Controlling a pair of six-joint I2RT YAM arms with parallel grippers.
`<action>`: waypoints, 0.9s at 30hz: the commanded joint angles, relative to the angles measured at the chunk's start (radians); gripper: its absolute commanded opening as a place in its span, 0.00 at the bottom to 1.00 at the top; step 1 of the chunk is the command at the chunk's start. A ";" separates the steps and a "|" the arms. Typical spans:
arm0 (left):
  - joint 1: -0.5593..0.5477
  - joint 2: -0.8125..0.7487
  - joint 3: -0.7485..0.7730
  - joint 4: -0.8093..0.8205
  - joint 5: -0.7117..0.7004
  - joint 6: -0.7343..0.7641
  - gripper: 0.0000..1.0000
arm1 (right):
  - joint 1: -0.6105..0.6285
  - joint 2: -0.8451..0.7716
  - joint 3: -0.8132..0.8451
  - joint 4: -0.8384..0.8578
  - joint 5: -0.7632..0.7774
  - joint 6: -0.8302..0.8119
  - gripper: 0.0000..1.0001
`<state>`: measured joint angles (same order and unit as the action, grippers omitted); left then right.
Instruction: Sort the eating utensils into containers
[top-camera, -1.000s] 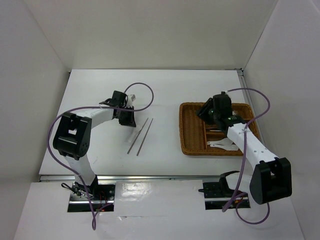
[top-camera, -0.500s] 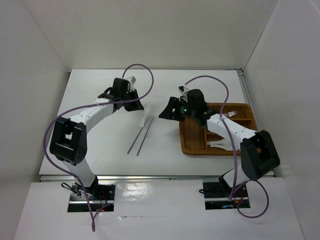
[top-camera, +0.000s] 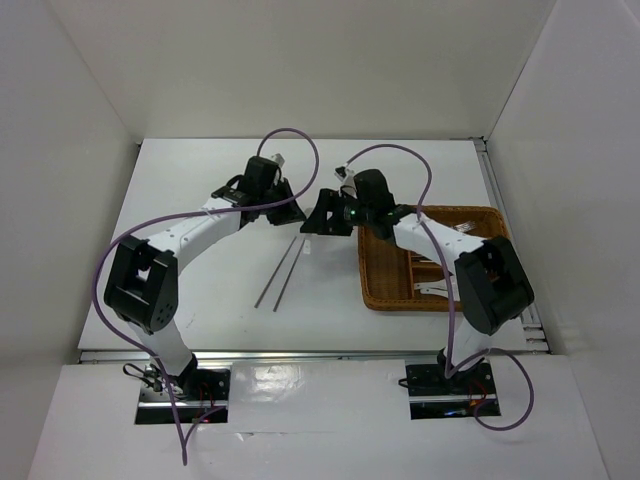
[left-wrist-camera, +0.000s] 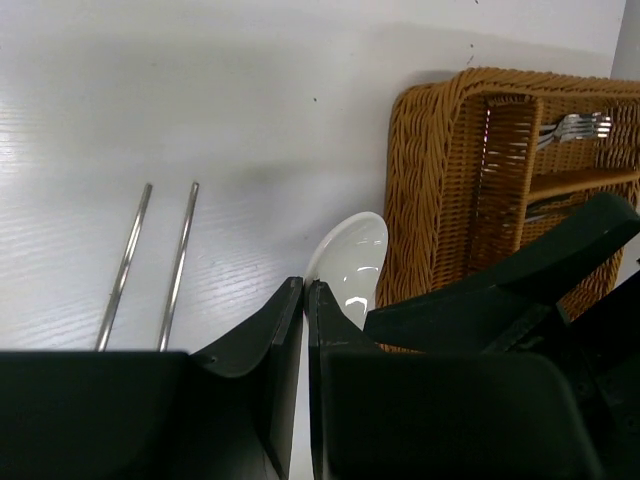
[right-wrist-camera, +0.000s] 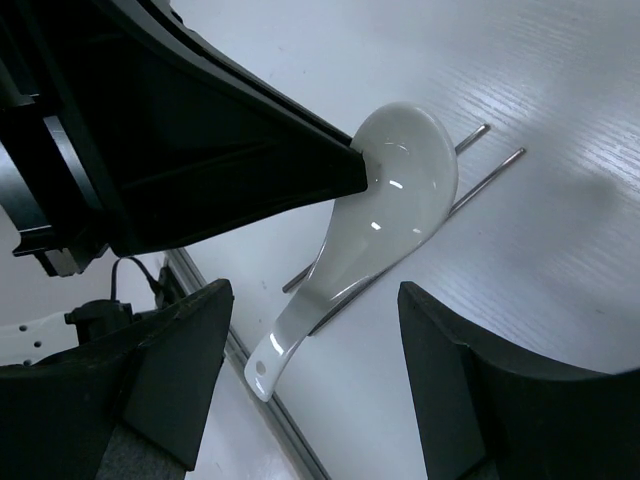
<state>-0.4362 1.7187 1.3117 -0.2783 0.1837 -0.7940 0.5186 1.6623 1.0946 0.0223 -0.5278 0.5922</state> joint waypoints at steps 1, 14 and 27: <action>0.002 -0.007 0.034 0.007 -0.038 -0.057 0.11 | 0.012 0.025 0.060 0.022 -0.020 -0.020 0.75; 0.002 0.002 0.034 0.028 -0.001 -0.088 0.11 | 0.031 0.077 0.099 -0.010 -0.031 -0.029 0.31; 0.002 -0.004 0.095 -0.058 -0.082 0.065 0.46 | -0.060 -0.060 0.081 -0.201 0.267 0.066 0.00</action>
<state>-0.4286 1.7264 1.3609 -0.3103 0.1490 -0.7967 0.5228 1.7164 1.1648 -0.1223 -0.3779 0.6128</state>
